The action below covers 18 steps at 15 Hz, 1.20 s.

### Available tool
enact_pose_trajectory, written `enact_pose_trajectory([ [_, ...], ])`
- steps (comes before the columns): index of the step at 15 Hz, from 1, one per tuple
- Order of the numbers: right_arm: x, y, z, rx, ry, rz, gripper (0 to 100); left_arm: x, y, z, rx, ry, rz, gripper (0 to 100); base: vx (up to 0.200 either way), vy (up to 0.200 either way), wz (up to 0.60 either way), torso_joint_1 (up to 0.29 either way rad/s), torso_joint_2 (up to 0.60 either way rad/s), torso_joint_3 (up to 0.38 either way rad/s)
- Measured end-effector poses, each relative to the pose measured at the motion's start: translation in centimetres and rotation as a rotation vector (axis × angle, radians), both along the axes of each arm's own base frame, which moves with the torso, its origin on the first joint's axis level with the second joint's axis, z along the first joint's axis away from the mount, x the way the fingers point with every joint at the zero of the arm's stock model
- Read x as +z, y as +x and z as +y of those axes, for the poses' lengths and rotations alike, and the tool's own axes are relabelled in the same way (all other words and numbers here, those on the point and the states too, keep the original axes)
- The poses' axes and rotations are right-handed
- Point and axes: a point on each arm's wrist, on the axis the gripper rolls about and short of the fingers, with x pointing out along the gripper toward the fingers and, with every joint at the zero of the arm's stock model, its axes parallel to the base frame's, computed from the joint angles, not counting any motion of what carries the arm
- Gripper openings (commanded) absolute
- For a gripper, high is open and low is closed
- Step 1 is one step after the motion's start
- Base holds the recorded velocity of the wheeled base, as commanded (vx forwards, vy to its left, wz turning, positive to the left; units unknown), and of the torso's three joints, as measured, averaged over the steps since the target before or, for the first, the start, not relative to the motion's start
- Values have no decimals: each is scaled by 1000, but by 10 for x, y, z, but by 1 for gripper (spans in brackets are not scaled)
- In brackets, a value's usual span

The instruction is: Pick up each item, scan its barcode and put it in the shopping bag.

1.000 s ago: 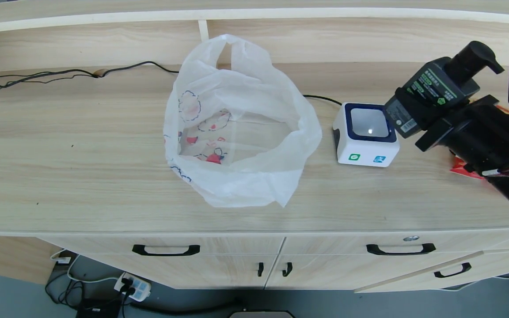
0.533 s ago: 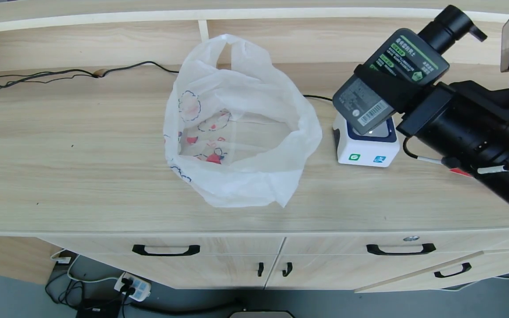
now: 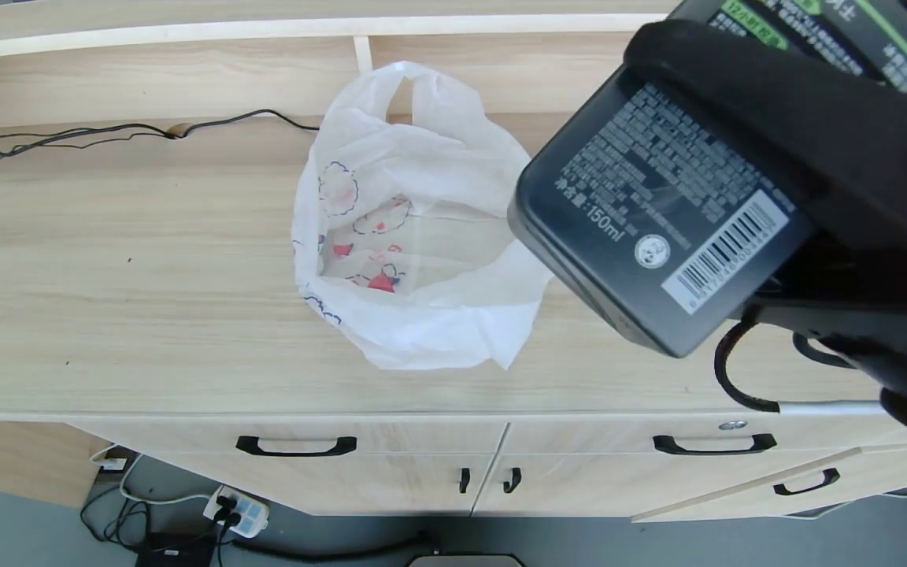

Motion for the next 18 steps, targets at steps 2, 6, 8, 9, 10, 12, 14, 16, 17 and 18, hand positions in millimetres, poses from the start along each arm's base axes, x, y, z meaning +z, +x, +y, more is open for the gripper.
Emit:
enact_pose_trajectory([
  [2,1,-8,1,35,7,0,0,0,0,0,0,1,0,100,0,0,0,0,0,0],
  [6,0,-11,1,47,4,2,0,0,0,0,1,0,0,100,0,0,0,0,0,0],
  [8,-2,-12,1,49,0,4,0,0,0,0,0,0,0,100,0,0,0,0,0,0],
  [9,-2,-12,0,48,-2,5,0,0,0,0,0,0,1,100,0,0,0,0,0,0],
  [10,-3,-12,0,47,-3,6,0,0,0,0,0,0,1,100,0,0,0,0,0,0],
  [12,-3,-12,0,41,-2,4,0,0,0,0,0,0,1,100,0,0,0,0,0,0],
  [14,-3,-12,0,28,-10,-17,0,0,0,0,1,-1,3,100,0,0,0,0,0,0],
  [16,-4,-11,1,18,-20,-31,0,0,0,0,1,-1,3,100,0,0,0,0,0,0],
  [17,-6,-10,2,-4,-42,-66,0,0,0,0,1,-1,3,100,0,0,0,0,0,0],
  [18,-8,-7,4,-42,-68,-113,0,0,0,0,1,-1,3,100,0,0,0,0,0,0],
])
